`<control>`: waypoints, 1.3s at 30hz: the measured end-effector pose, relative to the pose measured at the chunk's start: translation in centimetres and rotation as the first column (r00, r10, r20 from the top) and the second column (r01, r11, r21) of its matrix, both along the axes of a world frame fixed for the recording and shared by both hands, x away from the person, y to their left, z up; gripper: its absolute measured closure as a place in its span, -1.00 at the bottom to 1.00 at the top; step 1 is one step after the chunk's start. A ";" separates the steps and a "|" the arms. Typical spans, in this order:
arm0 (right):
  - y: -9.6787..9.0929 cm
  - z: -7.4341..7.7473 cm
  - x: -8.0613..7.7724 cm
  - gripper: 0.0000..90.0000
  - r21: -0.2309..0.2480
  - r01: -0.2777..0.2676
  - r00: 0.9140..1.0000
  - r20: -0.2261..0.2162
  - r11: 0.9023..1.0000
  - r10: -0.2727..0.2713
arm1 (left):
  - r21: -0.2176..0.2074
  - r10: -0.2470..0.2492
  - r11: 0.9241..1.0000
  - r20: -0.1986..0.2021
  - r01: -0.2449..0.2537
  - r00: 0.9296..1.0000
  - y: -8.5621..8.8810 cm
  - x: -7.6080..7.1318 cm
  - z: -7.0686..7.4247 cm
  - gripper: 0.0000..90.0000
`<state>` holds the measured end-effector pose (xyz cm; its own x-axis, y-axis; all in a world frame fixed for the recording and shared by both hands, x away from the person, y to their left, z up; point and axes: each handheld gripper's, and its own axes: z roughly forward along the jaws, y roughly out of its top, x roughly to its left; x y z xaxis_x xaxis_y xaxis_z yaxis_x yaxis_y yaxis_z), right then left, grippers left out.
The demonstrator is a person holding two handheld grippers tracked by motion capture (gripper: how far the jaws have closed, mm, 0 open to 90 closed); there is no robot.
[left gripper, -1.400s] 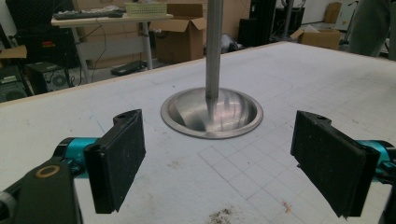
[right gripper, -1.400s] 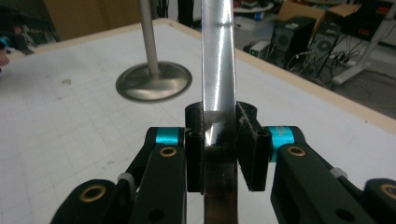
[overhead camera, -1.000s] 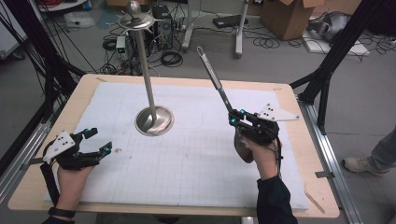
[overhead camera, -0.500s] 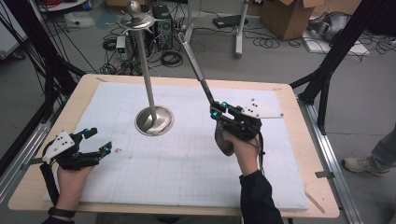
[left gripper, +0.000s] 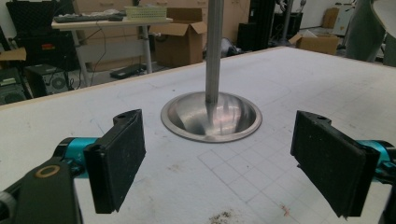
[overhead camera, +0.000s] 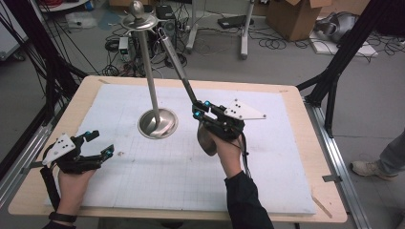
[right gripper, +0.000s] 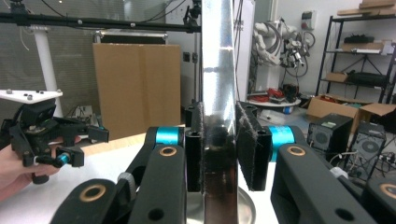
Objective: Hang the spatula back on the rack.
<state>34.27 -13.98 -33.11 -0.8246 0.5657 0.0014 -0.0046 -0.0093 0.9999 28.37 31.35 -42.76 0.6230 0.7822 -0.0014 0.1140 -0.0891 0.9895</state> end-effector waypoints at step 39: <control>3.1 -2.2 3.4 0.66 0.047 -0.071 0.994 -0.078 0.996 0.075 | -0.026 -0.010 1.000 0.008 0.010 1.000 0.2 -0.3 0.3 -0.59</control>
